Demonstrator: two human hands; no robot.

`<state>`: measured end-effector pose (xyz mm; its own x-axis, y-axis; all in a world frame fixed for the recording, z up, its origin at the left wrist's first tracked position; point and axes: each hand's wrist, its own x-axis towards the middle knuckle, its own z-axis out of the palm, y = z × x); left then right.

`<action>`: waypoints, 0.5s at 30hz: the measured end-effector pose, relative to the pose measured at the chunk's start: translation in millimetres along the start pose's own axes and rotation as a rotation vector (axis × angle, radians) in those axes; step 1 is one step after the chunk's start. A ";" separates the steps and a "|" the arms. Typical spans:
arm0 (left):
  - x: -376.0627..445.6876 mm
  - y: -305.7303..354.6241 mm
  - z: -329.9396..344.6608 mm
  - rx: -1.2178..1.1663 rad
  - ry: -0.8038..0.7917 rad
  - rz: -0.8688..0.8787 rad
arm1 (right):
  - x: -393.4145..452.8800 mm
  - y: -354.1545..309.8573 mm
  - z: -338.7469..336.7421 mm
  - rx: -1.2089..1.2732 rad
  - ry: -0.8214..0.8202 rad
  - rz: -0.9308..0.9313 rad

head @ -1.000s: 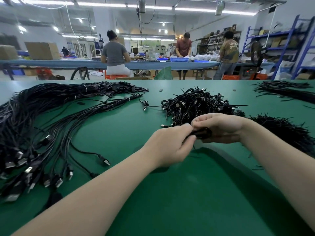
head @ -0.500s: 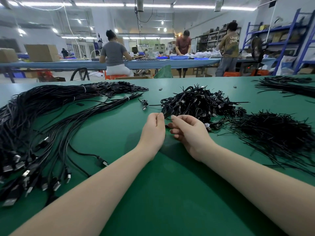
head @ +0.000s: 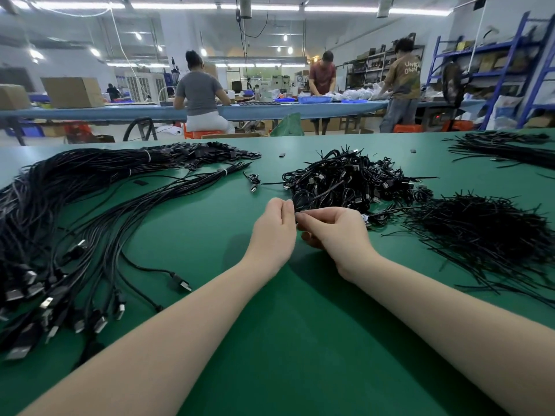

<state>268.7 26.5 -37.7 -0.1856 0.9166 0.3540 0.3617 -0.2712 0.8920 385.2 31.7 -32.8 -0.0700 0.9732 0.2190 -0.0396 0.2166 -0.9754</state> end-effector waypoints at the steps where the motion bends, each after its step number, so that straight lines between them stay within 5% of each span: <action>1: -0.9 1.4 0.0 0.046 0.006 0.017 | -0.7 -0.4 -0.4 -0.040 0.002 -0.026; 9: -4.6 5.2 1.1 0.129 0.026 0.018 | -1.3 -4.3 -4.1 -0.517 0.064 -0.357; 15: -6.4 10.3 0.6 -0.064 -0.069 -0.118 | 2.8 -12.9 -14.2 -0.723 0.129 -0.519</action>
<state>274.2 18.0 -31.0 -0.1593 0.9607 0.2274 0.2813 -0.1767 0.9432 399.7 32.7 -19.9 -0.1036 0.7311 0.6743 0.6052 0.5844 -0.5406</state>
